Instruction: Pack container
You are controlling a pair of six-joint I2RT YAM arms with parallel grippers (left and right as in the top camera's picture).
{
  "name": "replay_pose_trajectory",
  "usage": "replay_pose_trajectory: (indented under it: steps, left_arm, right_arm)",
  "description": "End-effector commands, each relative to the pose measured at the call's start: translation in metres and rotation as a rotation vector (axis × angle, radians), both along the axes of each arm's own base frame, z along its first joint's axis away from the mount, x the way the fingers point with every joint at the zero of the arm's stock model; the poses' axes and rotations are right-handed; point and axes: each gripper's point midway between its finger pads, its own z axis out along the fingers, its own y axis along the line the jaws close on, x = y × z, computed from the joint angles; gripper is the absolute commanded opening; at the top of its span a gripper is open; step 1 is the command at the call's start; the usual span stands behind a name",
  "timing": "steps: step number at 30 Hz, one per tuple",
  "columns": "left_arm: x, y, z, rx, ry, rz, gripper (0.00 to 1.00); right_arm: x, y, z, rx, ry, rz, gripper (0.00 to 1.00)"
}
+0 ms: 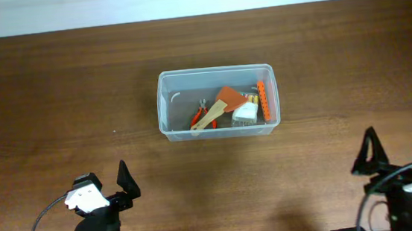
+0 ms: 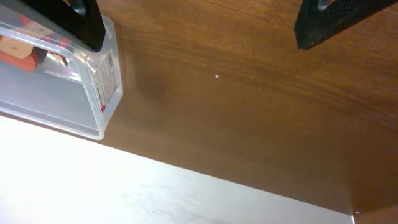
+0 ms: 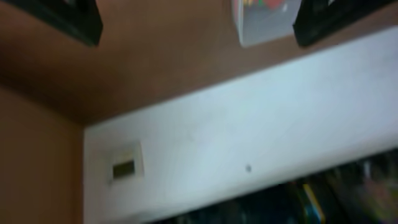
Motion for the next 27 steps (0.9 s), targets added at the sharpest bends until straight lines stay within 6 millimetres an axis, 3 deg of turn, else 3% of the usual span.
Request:
replay_pose_trajectory:
  steps: [1, 12, 27]
  left_arm:
    - [0.0, -0.002, 0.0, 0.008, -0.007, -0.011, 0.99]
    - [0.0, -0.002, 0.0, 0.008, -0.007, -0.011, 0.99]
    - [0.0, -0.002, 0.0, 0.008, -0.007, -0.011, 0.99]
  right_arm:
    - [0.013, 0.002, -0.025, -0.019, -0.028, 0.01, 0.99]
    - [0.042, 0.018, -0.079, -0.022, -0.171, 0.107, 0.99]
    - [0.058, 0.022, -0.127, -0.018, -0.09, 0.127, 0.99]
